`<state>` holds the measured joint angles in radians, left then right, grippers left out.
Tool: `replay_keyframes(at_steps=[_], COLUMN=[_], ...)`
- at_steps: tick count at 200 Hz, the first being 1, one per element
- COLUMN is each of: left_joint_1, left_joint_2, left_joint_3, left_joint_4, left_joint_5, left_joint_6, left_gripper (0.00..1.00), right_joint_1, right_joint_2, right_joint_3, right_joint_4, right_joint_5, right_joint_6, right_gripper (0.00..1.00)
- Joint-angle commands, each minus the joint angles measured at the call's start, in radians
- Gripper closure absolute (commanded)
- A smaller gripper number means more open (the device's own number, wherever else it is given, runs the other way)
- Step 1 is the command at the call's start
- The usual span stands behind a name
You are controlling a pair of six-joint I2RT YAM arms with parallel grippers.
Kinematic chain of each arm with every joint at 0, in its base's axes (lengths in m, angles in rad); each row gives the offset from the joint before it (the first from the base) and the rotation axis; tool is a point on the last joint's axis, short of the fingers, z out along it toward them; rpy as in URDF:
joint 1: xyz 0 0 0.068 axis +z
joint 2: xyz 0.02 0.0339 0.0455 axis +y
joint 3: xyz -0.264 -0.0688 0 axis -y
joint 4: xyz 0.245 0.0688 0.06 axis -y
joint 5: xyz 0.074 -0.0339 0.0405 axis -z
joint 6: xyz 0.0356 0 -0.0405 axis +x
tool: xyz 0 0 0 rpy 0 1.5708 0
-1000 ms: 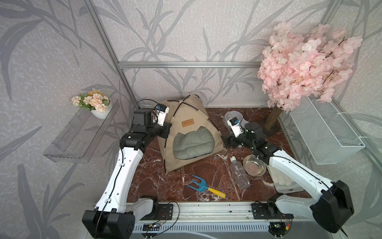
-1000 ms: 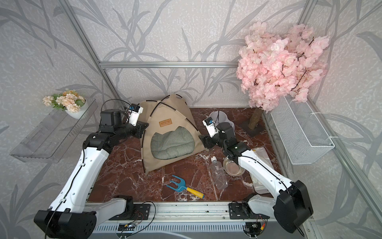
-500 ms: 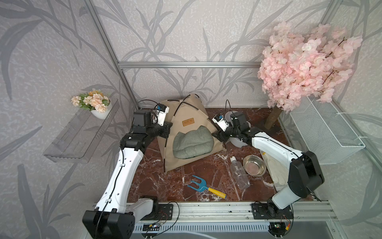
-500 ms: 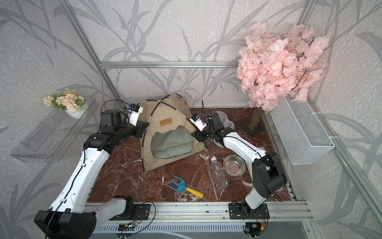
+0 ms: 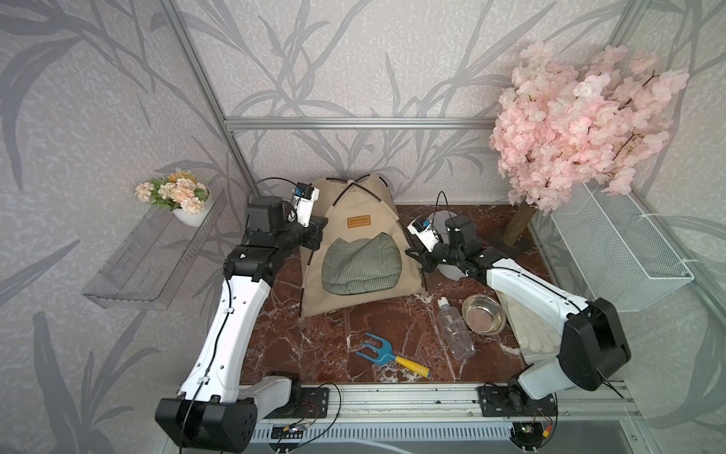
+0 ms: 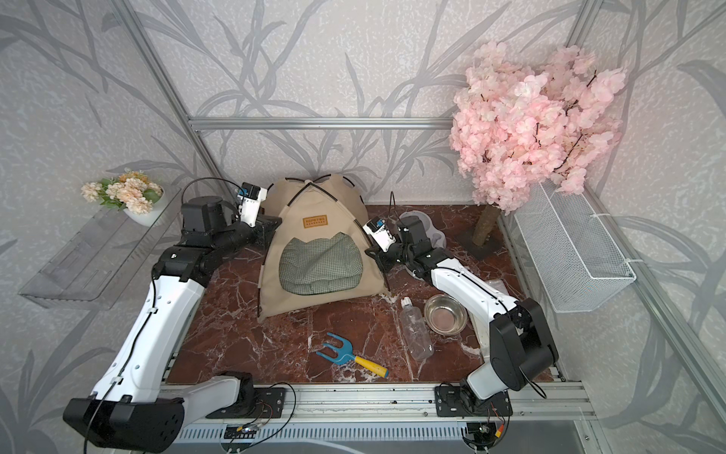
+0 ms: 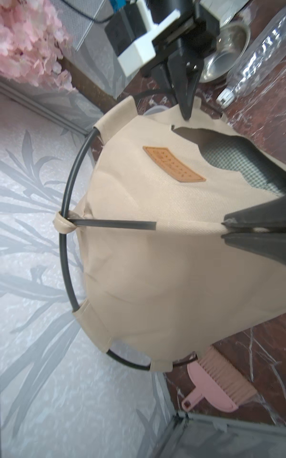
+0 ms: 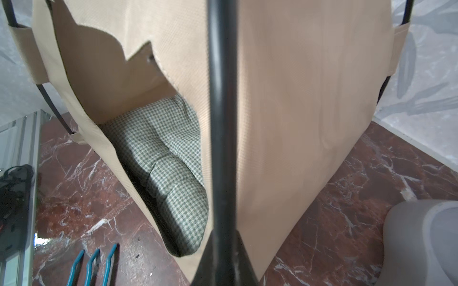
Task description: Move the tent to the corner of the board.
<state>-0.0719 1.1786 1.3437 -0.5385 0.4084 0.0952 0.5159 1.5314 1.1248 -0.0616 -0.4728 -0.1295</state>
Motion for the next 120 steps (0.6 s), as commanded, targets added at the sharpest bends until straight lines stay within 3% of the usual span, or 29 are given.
replay_keyframes(at_steps=[1, 49, 66, 120], left_joint_1=[0.03, 0.115, 0.137, 0.184], left_joint_2=[-0.007, 0.005, -0.017, -0.061], left_joint_3=[0.041, -0.006, -0.06, -0.156], left_joint_4=[0.076, 0.134, 0.169, 0.176], left_joint_5=[-0.146, -0.289, -0.287, -0.39], left_joint_6=[-0.003, -0.002, -0.018, -0.077], left_gripper=[0.96, 0.95, 0.93, 0.84], right_joint_1=[0.051, 0.21, 0.259, 0.312], right_joint_2=[0.04, 0.166, 0.22, 0.329], right_joint_3=[0.028, 0.078, 0.087, 0.097], right_joint_4=[0.147, 0.285, 0.304, 0.367], right_joint_5=[0.011, 0.166, 0.229, 0.205], right_joint_6=[0.092, 0.165, 0.191, 0.272], right_gripper=[1.0, 1.0, 1.0, 1.0])
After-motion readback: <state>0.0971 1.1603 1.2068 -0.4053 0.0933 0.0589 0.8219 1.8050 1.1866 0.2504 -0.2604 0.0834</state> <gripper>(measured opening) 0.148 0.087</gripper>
